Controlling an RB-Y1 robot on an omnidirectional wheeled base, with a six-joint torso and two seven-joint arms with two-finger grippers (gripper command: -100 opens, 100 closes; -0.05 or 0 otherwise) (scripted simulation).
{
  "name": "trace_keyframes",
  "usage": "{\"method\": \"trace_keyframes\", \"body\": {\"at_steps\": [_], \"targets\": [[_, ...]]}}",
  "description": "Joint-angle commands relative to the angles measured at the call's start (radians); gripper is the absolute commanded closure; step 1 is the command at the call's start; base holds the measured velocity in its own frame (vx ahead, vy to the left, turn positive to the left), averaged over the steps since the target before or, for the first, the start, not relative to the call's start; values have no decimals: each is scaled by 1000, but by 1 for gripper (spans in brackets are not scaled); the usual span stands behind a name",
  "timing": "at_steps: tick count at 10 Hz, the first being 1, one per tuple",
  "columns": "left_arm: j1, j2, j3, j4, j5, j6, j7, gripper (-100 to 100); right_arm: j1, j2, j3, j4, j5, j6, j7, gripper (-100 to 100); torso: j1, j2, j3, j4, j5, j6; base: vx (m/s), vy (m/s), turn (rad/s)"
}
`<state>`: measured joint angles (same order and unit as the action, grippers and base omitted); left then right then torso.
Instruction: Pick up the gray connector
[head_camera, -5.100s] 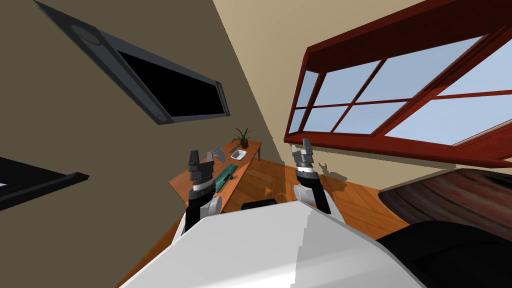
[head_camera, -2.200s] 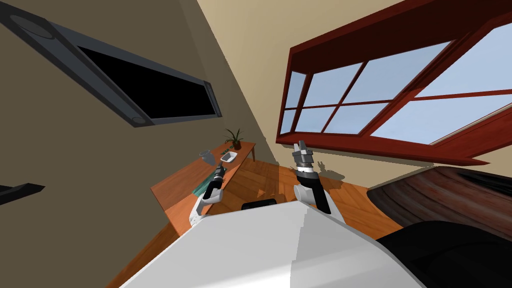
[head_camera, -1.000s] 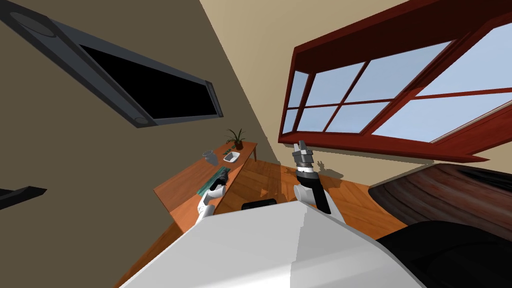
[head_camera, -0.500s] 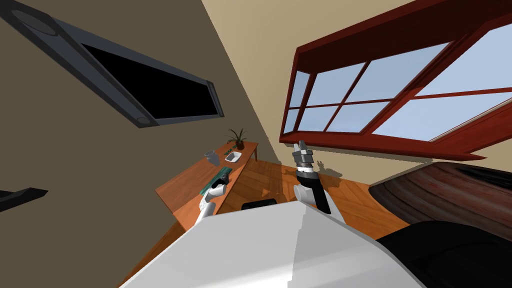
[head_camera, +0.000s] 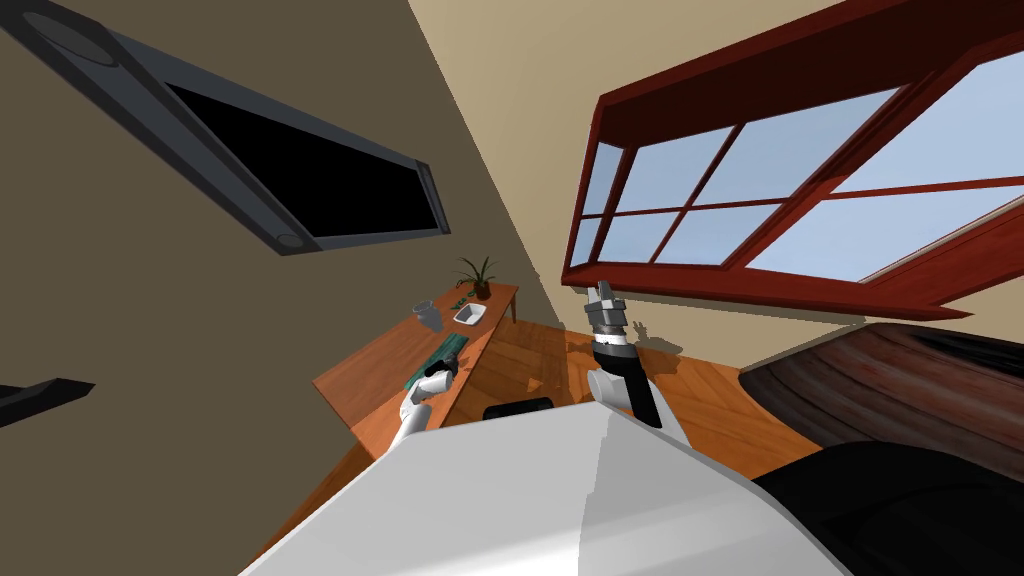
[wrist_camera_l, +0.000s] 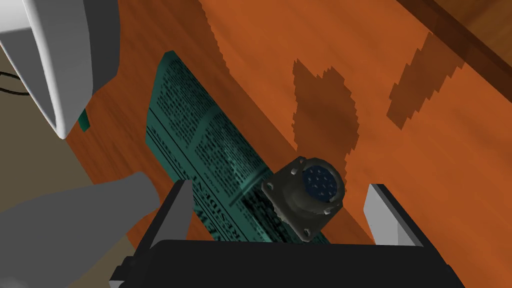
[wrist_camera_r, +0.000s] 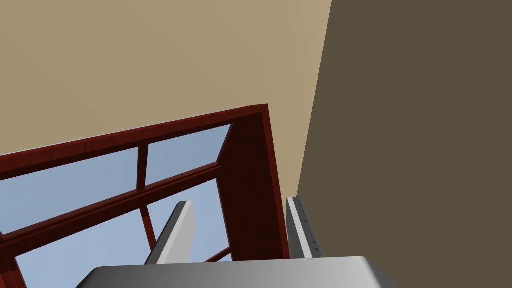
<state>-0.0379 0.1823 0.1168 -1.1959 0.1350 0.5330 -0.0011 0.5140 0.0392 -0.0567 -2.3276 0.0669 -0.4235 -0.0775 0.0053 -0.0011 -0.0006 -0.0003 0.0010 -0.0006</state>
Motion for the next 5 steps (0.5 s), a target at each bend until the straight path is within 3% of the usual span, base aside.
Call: {"method": "trace_keyframes", "body": {"at_steps": [1, 2, 3, 5], "targets": [[0, 0, 0, 0, 0, 0, 0, -100, 0, 0, 0, 0, 0, 0, 0, 0, 0, 0, 0, 0, 0, 0, 12, 36, -5], [0, 0, 0, 4, 1, 0, -1, 0, 0, 0, 0, 0, 0, 0, 0, 0, -2, 0, 0, 0, 0, 0, 2, 7, 0], [-1, 22, 11, 43, 22, -30, 3, -100, 0, 0, 0, 0, 0, 0, 0, 0, -4, 1, 1, 0, -1, 0, 4, -15, -207], [-2, 44, 22, 82, 43, -60, 7, -100, 0, 0, 0, 0, 0, 0, 0, 0, -7, 1, 1, 0, -1, 1, 4, -23, -186]]}}
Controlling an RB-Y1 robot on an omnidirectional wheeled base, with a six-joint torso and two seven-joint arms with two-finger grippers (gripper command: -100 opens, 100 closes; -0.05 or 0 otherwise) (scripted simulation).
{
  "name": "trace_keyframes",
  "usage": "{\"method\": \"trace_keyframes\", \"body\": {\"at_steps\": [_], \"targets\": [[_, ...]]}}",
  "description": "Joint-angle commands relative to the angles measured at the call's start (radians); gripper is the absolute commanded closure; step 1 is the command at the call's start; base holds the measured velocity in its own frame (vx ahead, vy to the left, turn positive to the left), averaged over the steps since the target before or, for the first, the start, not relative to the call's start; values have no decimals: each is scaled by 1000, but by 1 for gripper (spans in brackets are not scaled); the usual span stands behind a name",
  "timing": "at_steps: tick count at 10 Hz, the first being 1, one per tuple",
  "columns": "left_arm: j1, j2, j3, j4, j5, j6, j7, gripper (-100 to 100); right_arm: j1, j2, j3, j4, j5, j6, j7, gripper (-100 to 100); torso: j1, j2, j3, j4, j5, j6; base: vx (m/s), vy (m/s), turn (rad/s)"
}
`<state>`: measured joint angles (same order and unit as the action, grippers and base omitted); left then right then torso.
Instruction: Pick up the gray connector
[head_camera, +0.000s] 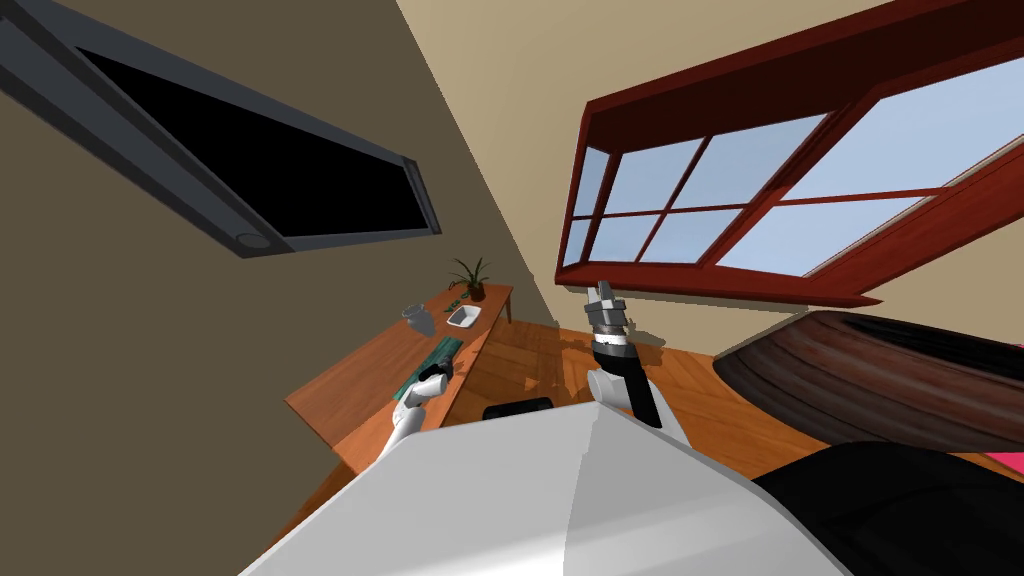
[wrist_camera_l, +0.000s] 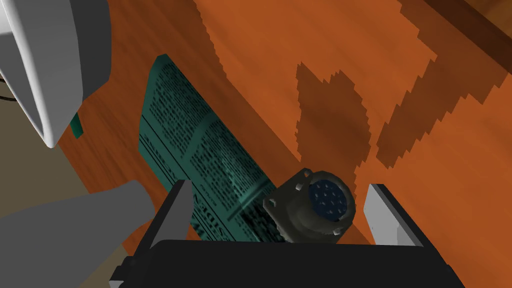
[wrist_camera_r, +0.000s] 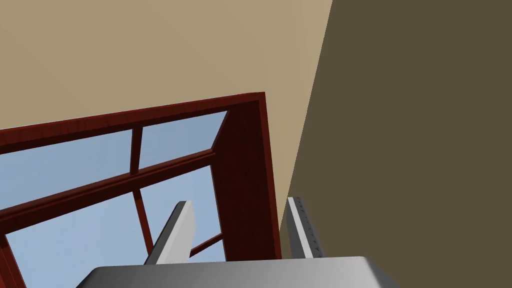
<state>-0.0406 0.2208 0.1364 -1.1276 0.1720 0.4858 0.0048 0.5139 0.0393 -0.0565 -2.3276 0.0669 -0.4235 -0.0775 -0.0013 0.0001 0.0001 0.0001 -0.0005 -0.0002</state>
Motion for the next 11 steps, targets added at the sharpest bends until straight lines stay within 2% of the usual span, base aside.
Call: {"method": "trace_keyframes", "body": {"at_steps": [1, 2, 3, 4, 8, 9, 10, 11], "targets": [[-1, 21, 10, 40, 21, -33, 3, -100, 0, 0, 0, 0, 0, 0, 0, 0, 0, 0, 0, 0, 0, 0, 4, -23, -143], [-2, 35, 18, 67, 35, -53, 6, -100, 0, 0, 0, 0, 0, 0, 0, 0, 0, 0, 0, 0, 0, 0, 8, -30, -196], [-5, 28, 12, 59, 29, -43, 3, -100, 0, 0, 0, 0, 0, 0, 0, 0, 0, 0, 0, 0, 0, 0, 4, -11, -34], [-5, 29, 13, 62, 30, -47, 4, 100, 0, 0, 0, 0, 0, 0, 0, 0, 0, 0, 0, 0, 0, 0, -3, -4, 10], [-4, 28, 13, 62, 30, -46, 4, 100, 0, 0, 0, 0, 0, 0, 0, 0, 1, 0, 0, 1, 0, 0, 0, 0, 0], [-4, 28, 13, 62, 30, -46, 4, 0, 0, 0, 0, 0, 0, 0, 0, 0, 1, 0, 0, 1, 0, 0, 0, 0, 0], [0, 13, 6, 27, 14, -23, 2, 100, 0, 0, 0, 0, 0, 0, 0, 0, 1, 0, 0, 1, 0, 0, -3, 17, 205], [1, -1, -1, 1, -1, -3, 0, 100, 0, 0, 0, 0, 0, 0, 0, 0, 2, 1, 1, 1, -1, -1, -2, 27, 252]]}}
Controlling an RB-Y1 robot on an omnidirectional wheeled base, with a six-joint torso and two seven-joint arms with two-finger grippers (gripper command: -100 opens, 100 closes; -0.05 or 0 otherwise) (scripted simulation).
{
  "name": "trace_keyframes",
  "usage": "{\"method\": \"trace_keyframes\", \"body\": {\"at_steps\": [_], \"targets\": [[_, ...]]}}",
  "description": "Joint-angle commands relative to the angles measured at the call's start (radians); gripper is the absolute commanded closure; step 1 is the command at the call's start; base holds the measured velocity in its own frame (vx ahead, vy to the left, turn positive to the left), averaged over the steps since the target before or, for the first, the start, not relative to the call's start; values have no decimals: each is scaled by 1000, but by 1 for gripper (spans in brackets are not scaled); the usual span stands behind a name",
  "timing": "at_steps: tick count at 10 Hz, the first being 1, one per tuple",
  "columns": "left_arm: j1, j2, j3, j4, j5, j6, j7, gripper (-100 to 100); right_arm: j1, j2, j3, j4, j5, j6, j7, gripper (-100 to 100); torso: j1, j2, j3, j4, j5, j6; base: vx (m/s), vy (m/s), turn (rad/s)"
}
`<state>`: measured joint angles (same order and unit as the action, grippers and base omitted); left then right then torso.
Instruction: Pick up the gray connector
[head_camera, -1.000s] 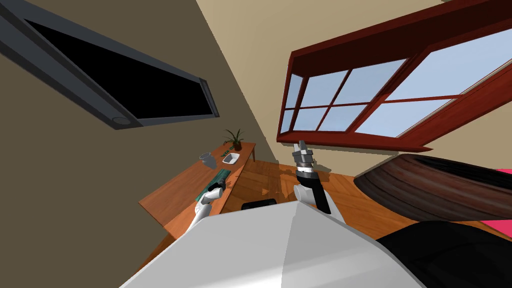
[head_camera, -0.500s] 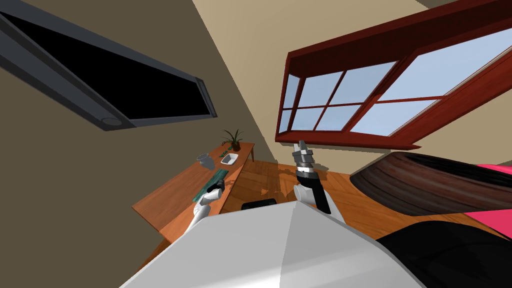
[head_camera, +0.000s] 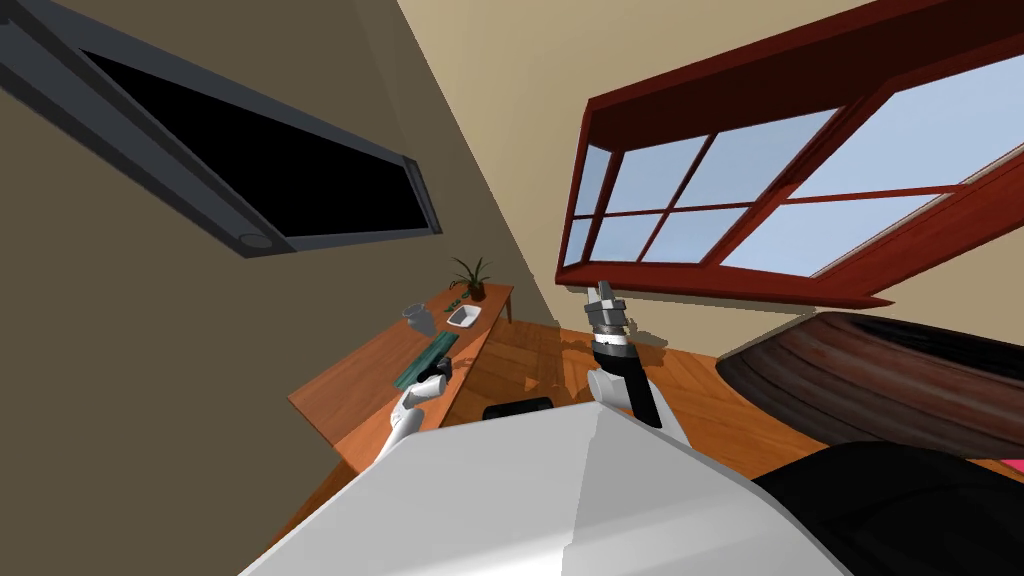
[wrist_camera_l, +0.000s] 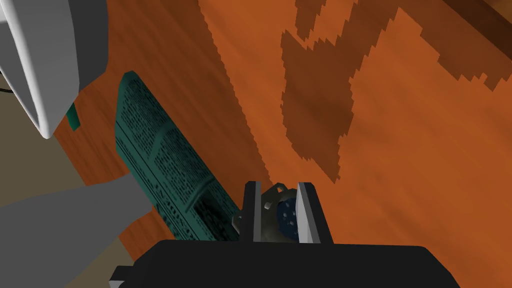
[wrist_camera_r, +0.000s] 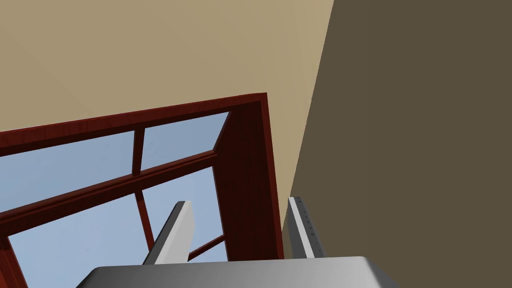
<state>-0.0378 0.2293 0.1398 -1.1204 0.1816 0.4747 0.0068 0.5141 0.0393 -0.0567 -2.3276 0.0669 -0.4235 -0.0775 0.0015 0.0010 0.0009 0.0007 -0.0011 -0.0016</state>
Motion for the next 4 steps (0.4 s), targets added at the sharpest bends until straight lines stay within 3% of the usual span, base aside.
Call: {"method": "trace_keyframes", "body": {"at_steps": [1, 3, 4], "targets": [[-1, -24, -12, -33, -25, 28, -5, 100, 0, 0, 0, 0, 0, 0, 0, 0, 0, 0, 0, 0, 0, 0, -7, 33, 189], [2, -37, -11, -53, -40, 41, -2, 100, 0, 0, 0, 0, 0, 0, 0, 0, -1, 0, 0, 0, 0, 1, -4, 18, 106], [2, -39, -12, -57, -43, 46, -2, 0, 0, 0, 0, 0, 0, 0, 0, 0, -1, 0, 0, 0, 0, 2, 0, 0, 0]]}}
